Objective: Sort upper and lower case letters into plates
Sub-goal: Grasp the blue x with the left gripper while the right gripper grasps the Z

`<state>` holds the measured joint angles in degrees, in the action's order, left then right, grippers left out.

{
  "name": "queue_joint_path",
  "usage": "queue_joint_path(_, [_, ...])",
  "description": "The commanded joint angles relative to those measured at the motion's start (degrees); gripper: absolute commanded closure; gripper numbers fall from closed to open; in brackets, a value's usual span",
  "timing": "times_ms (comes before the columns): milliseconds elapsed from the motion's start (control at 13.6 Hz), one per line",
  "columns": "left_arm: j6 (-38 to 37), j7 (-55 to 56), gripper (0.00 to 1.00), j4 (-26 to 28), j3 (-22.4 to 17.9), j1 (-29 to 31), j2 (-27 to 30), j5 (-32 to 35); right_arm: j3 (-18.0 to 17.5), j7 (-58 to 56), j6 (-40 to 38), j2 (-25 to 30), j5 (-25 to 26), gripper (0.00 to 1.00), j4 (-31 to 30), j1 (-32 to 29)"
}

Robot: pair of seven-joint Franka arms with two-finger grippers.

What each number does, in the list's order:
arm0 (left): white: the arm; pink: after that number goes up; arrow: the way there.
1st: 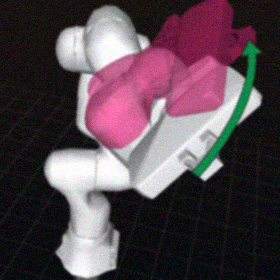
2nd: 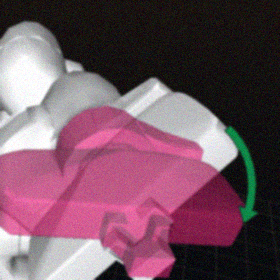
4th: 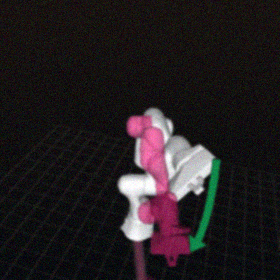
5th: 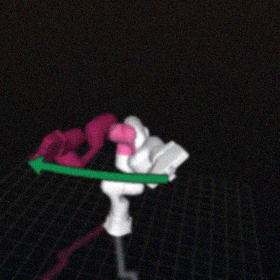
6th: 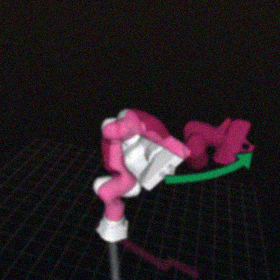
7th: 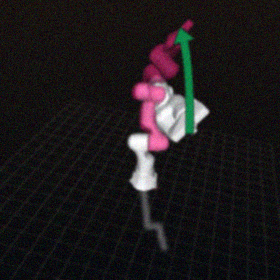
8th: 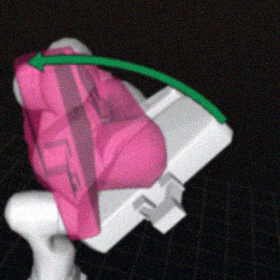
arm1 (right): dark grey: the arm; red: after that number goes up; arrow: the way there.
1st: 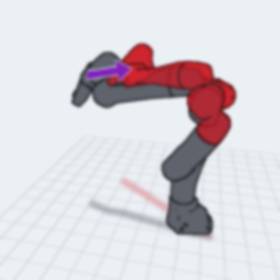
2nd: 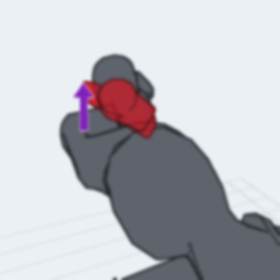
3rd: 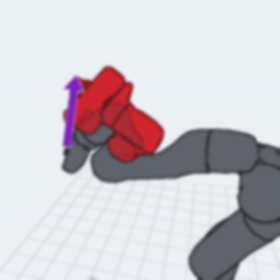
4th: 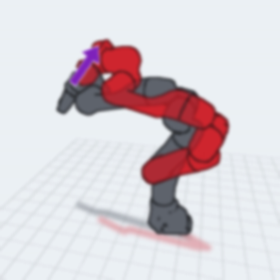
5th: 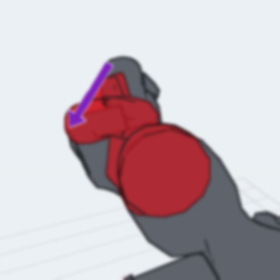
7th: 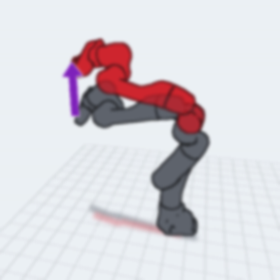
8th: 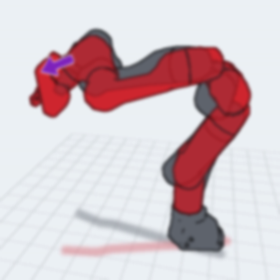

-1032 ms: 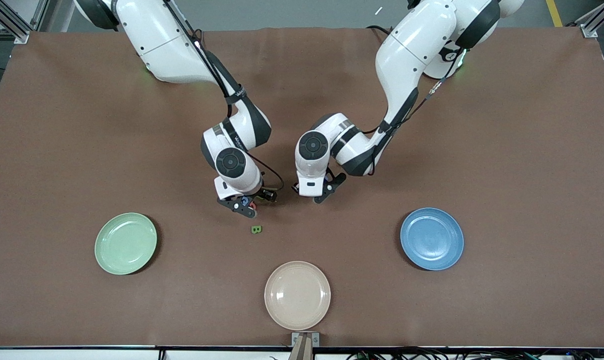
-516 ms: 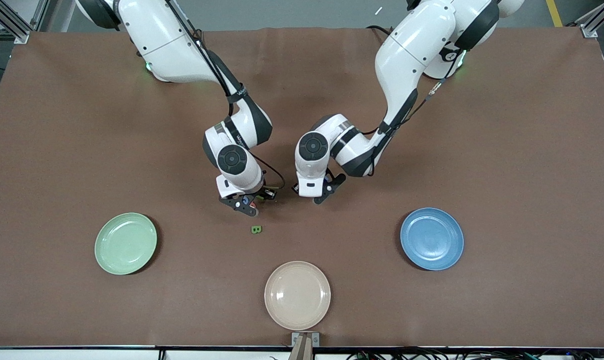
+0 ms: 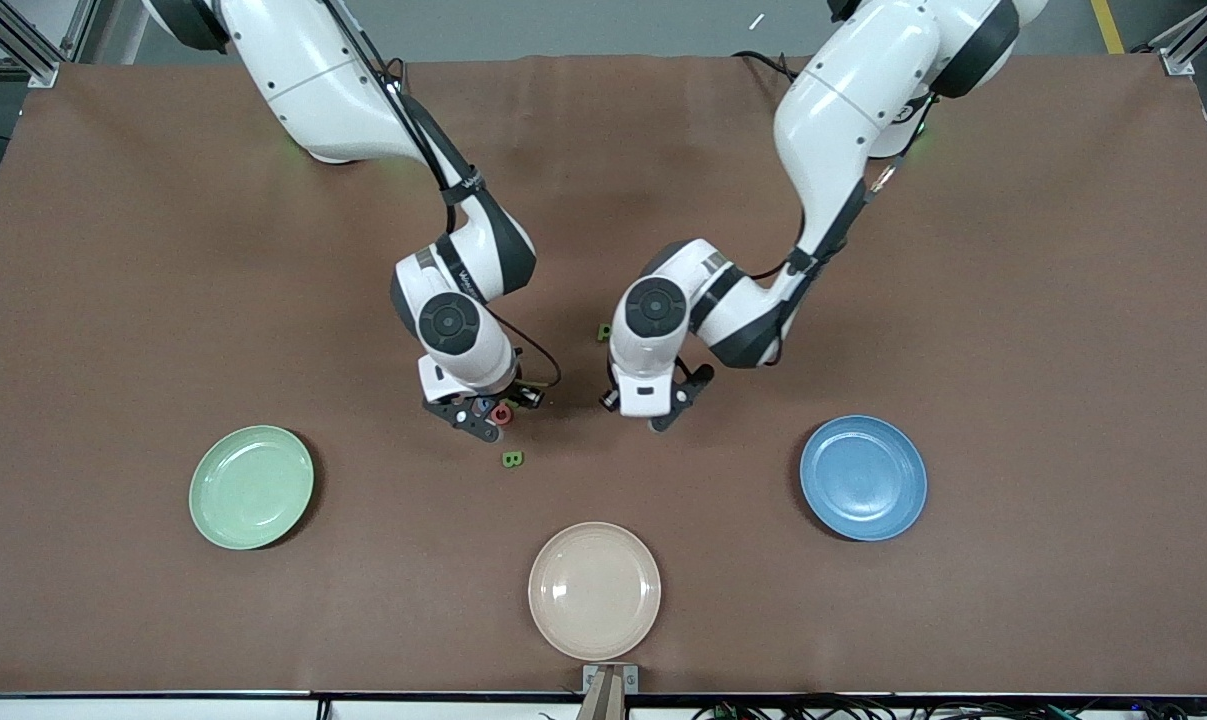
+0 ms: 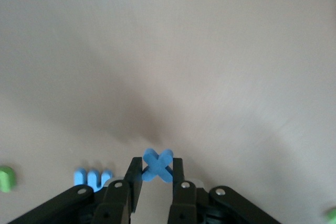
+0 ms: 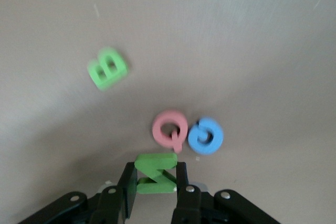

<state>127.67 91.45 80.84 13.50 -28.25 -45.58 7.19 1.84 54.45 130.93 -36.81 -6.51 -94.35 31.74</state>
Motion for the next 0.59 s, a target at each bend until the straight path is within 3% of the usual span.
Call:
queue_joint_path(0, [-7.06,-2.65,1.0,1.86,0.13,6.07,7.07,1.24,-0.61,-8.97,-2.0,1.66,0.01,0.99,1.8,-6.66])
queue_joint_path(295, [-11.47,-15.12,1.0,2.99,-0.05,14.69,8.84,1.33,0.97,-32.42,-2.61,1.57,0.71,0.98,1.81,-17.04])
queue_joint_path(516, [-10.86,-21.21,1.0,4.76,0.13,20.76,7.09,6.41,1.42,-45.63,-2.44,0.96,6.75,0.98,1.81,-24.42])
